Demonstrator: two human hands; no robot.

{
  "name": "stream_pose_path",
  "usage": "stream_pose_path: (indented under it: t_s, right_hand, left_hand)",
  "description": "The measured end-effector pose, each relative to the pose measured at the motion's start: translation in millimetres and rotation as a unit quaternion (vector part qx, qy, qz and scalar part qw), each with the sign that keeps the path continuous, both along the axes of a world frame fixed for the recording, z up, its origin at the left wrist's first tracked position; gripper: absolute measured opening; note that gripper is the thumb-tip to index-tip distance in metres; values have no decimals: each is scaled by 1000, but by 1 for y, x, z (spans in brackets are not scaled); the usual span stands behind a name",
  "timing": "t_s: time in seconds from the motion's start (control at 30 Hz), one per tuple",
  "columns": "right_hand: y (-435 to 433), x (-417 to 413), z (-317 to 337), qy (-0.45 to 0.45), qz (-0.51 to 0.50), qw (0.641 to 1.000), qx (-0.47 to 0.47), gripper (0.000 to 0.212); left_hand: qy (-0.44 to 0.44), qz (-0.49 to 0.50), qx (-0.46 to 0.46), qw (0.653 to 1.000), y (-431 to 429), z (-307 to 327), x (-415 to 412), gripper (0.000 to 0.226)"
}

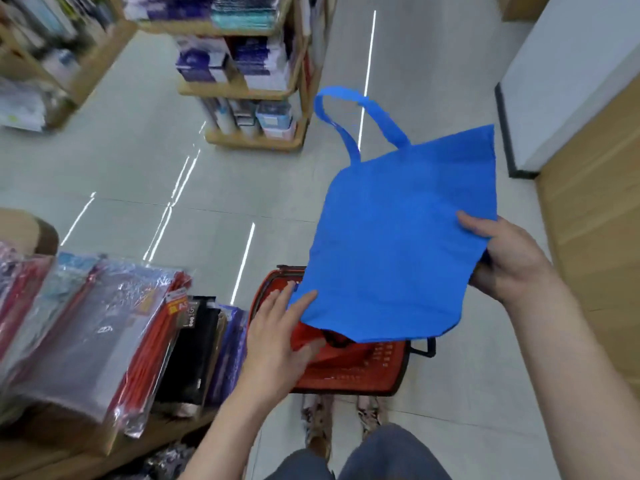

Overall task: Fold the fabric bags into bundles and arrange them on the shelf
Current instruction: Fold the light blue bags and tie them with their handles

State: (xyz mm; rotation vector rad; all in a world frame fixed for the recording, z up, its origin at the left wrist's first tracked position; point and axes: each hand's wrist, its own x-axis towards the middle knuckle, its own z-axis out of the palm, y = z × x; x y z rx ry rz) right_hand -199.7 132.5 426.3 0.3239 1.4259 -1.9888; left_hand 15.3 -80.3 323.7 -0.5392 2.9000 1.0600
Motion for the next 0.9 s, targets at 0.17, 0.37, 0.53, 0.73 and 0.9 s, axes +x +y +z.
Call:
stream_pose_path:
  t_s: [0.17,0.37,0.53,0.73,0.9]
  right_hand:
    - [24,-6,-3,98,40,984,146,57]
    - [21,11,38,315,410,849,111,92]
    - [-45,52,44,523,466,671,242,103]
    - [-112,141,47,691,554,384,262,90]
    - [-142,235,60,729,594,309,146,19]
  left_hand:
    - [103,157,72,980,25,50,-12,11]
    - [122,91,-120,981,28,109,22,27]
    - [118,124,-179,969,25,135,81,19]
    - [80,183,-226,953,47,150,182,16]
    - [-91,334,-192,918,80,148,300,36]
